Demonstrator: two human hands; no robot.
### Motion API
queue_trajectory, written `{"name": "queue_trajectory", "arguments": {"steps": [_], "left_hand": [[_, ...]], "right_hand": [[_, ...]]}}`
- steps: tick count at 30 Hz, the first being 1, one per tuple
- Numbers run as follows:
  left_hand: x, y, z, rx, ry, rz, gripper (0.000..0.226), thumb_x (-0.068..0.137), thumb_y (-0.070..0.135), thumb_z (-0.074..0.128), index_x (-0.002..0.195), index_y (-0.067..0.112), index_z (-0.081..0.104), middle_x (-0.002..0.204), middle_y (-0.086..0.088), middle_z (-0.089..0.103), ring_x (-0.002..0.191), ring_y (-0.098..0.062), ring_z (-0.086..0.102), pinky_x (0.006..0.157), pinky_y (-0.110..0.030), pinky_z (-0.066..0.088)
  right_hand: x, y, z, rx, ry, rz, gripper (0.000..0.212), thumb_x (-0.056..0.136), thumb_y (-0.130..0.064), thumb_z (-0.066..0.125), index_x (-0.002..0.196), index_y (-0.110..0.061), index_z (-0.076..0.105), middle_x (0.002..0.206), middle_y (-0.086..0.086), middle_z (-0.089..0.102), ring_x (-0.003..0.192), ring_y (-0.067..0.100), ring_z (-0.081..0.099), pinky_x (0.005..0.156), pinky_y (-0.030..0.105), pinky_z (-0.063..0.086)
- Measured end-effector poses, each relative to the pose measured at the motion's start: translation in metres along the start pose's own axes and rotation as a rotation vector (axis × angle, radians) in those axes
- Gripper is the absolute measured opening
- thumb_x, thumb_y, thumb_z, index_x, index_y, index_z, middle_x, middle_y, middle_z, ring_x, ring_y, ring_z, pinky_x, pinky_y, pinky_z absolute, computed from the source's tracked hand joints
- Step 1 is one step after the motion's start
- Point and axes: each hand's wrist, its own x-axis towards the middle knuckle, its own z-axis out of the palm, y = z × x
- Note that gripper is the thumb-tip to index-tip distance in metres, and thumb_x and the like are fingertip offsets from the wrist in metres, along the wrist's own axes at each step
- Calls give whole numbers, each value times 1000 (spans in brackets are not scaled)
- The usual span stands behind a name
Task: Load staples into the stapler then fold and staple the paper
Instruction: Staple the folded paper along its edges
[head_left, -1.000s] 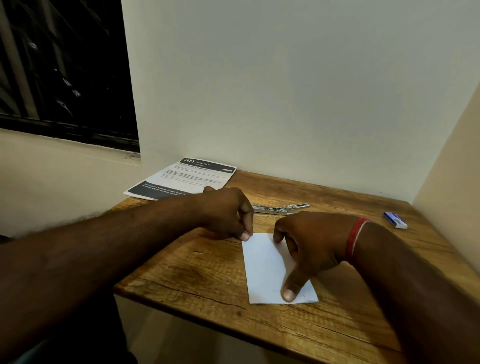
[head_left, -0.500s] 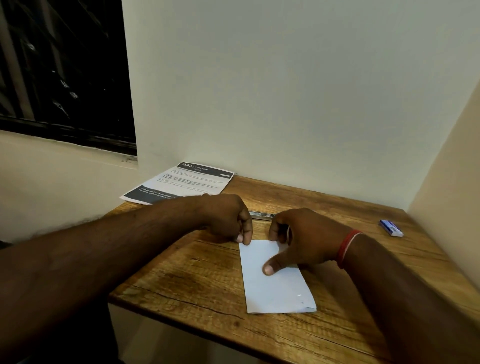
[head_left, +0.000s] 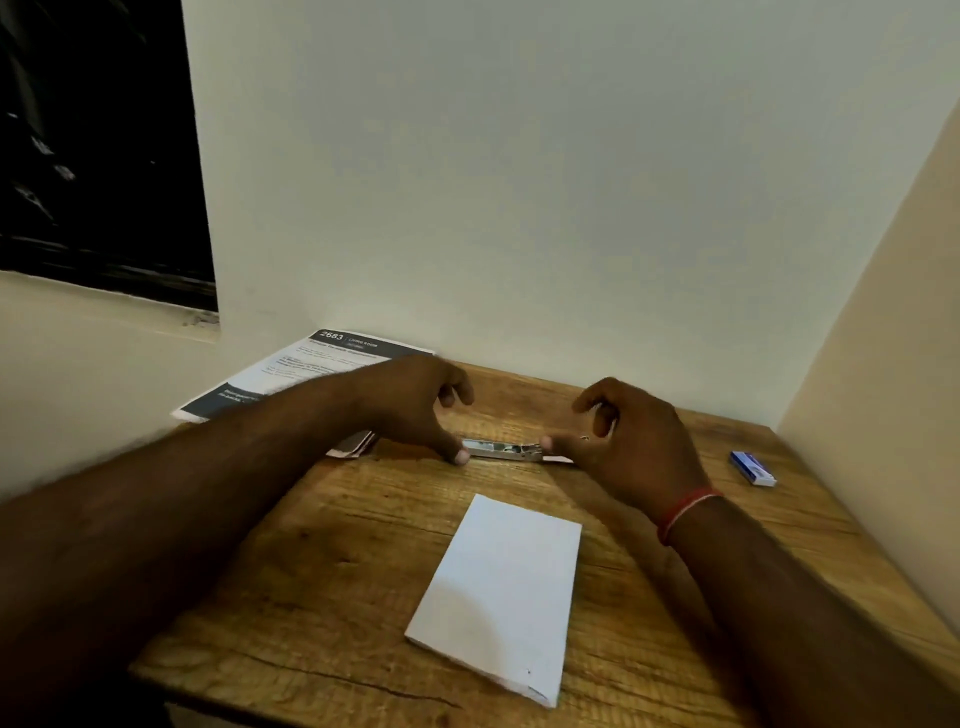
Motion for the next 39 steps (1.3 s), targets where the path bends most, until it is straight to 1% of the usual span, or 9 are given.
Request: {"name": "queue_trajectory", "arguments": {"steps": [5, 9, 13, 17, 24, 28, 33, 36, 39], "left_hand": [[-2, -27, 10, -54, -14, 15, 47, 77, 63, 99, 118, 46, 85, 119, 19, 68, 117, -8, 66, 100, -32, 57], [-3, -25, 13, -83, 69, 67, 22, 84, 51, 98, 100, 40, 88, 115, 16, 75, 109, -7, 71, 100, -42, 62], [-2, -25, 20, -138, 129, 90, 15, 90, 44, 93, 100, 35, 87, 103, 18, 80, 98, 3, 73, 87, -29, 61], [-1, -22, 27, -284, 192, 141, 8, 93, 40, 90, 95, 33, 85, 90, 22, 81, 81, 7, 72, 69, -9, 49], [3, -6, 39, -610, 276, 182, 15, 101, 36, 86, 109, 25, 77, 100, -6, 79, 91, -24, 79, 83, -37, 65], [0, 9, 48, -634, 332, 208, 18, 102, 39, 85, 111, 25, 78, 101, 4, 78, 89, -5, 73, 78, -20, 59], [-1, 26, 59, -716, 342, 236, 23, 97, 28, 92, 112, 17, 80, 95, 5, 80, 88, -12, 77, 78, -23, 63], [-3, 31, 60, -738, 350, 236, 27, 90, 29, 98, 109, 18, 82, 98, 0, 83, 92, -19, 80, 79, -29, 64], [-6, 26, 57, -723, 350, 232, 28, 86, 27, 100, 109, 19, 85, 100, 1, 86, 94, -17, 83, 87, -37, 69]], "right_hand": [[-1, 26, 18, 245, -159, 236, 35, 79, -31, 103, 106, -30, 80, 102, 1, 78, 85, 13, 72, 58, 16, 55], [9, 30, 20, 259, -168, 218, 12, 89, -20, 96, 96, -21, 85, 93, 4, 83, 86, 19, 75, 72, 27, 55], [10, 34, 11, 405, -230, 248, 15, 92, -9, 91, 94, -24, 88, 95, 4, 86, 86, 20, 75, 71, 25, 59], [8, 37, 2, 431, -332, 186, 18, 86, -24, 96, 100, -34, 90, 99, 3, 86, 86, 22, 75, 75, 26, 59], [3, 29, 7, 568, -242, 115, 35, 70, -34, 96, 104, -27, 90, 97, 1, 88, 81, 4, 80, 71, 12, 59], [2, 19, 15, 671, -90, 38, 43, 70, -29, 97, 111, -19, 86, 96, 2, 88, 93, 9, 85, 80, 13, 61], [-2, 4, 19, 749, 11, -36, 40, 68, -39, 101, 101, -24, 86, 99, 1, 89, 97, 15, 86, 90, 19, 64], [-8, -2, 23, 742, -25, -53, 46, 64, -55, 103, 100, -31, 88, 100, 0, 89, 94, 15, 86, 81, 21, 66], [-8, 1, 24, 674, -69, -77, 34, 68, -38, 101, 99, -37, 89, 104, -7, 88, 96, 11, 85, 69, 20, 66]]}}
